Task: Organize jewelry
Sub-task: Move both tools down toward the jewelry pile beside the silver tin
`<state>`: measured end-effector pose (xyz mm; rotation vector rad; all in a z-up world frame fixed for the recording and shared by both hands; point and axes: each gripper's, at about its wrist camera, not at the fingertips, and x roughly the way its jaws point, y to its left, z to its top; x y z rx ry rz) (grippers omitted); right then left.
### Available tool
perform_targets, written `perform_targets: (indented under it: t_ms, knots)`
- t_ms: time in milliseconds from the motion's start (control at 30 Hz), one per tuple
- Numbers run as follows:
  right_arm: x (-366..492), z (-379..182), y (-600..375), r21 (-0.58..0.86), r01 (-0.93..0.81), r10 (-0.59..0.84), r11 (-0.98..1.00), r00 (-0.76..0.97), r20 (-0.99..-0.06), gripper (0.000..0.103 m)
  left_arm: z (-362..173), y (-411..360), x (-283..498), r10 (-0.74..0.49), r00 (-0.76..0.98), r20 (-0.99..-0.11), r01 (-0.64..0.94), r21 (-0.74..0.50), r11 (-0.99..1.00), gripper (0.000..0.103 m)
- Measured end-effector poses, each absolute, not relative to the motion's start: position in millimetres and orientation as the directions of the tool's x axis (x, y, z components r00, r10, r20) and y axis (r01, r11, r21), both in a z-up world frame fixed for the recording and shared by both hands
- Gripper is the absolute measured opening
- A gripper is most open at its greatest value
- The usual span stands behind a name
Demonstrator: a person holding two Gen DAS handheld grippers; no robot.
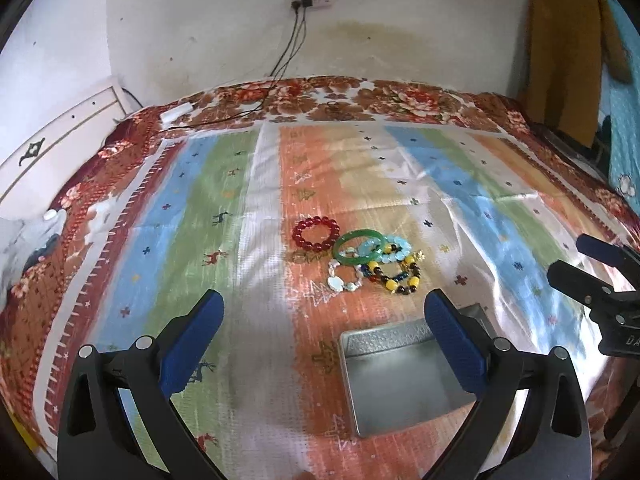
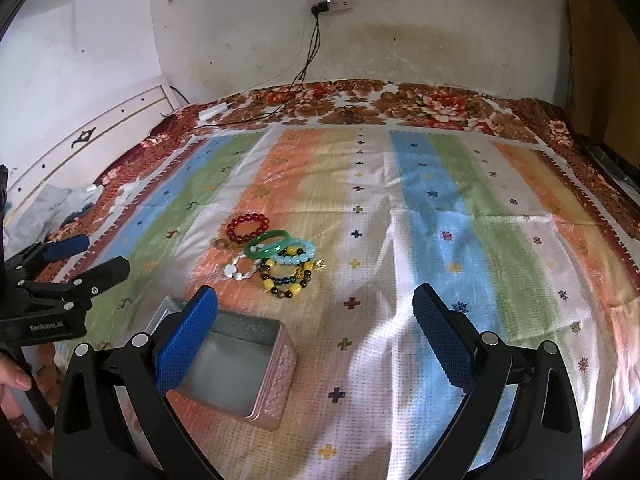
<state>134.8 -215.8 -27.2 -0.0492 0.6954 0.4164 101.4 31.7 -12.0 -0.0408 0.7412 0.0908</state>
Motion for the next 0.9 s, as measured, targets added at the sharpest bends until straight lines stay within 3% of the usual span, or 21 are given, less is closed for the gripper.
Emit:
perform_targets:
  t_ms: [300,900]
  knots:
    - [150,-33,-203,0.057,-0.402,0.335,0.914,0.668,-0.664,0.099,-17,35,117,0.017,0.702,-0.712,-0.055,-0.031,0.998,0.098]
    - [189,-48,-193,0.072,-0.414,0.33,0.908,0.597,-0.731,0.099,-28,48,154,0.026,0.636,-0.771,-0.085,-0.036,0.996,0.098]
